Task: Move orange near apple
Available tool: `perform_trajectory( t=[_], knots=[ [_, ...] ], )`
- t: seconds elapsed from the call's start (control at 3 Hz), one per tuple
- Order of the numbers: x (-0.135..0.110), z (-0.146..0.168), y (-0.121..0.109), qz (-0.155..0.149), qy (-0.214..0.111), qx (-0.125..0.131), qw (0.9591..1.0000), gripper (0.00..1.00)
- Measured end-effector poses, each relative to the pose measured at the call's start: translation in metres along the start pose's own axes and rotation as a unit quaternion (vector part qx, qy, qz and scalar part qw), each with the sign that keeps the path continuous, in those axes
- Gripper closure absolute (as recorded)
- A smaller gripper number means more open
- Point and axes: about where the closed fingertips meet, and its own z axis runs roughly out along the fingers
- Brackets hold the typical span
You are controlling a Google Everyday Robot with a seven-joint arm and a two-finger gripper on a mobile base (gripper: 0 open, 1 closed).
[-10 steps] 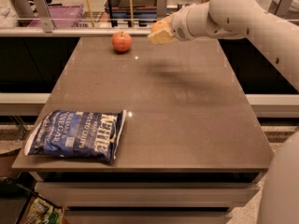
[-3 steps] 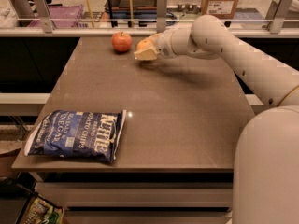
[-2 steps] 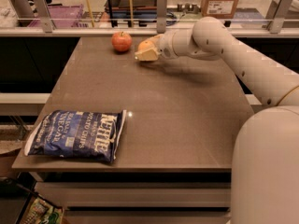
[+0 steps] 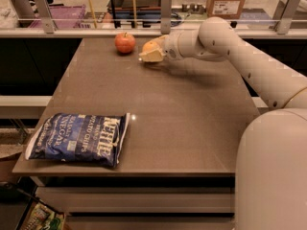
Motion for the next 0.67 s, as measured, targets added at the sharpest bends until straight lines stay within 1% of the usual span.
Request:
perform_trajectory(
  t=[0.67],
  knots=[
    [-0.0012, -0.0003, -0.0001, 0.0, 0.0, 0.0, 1.0, 0.38]
  ],
)
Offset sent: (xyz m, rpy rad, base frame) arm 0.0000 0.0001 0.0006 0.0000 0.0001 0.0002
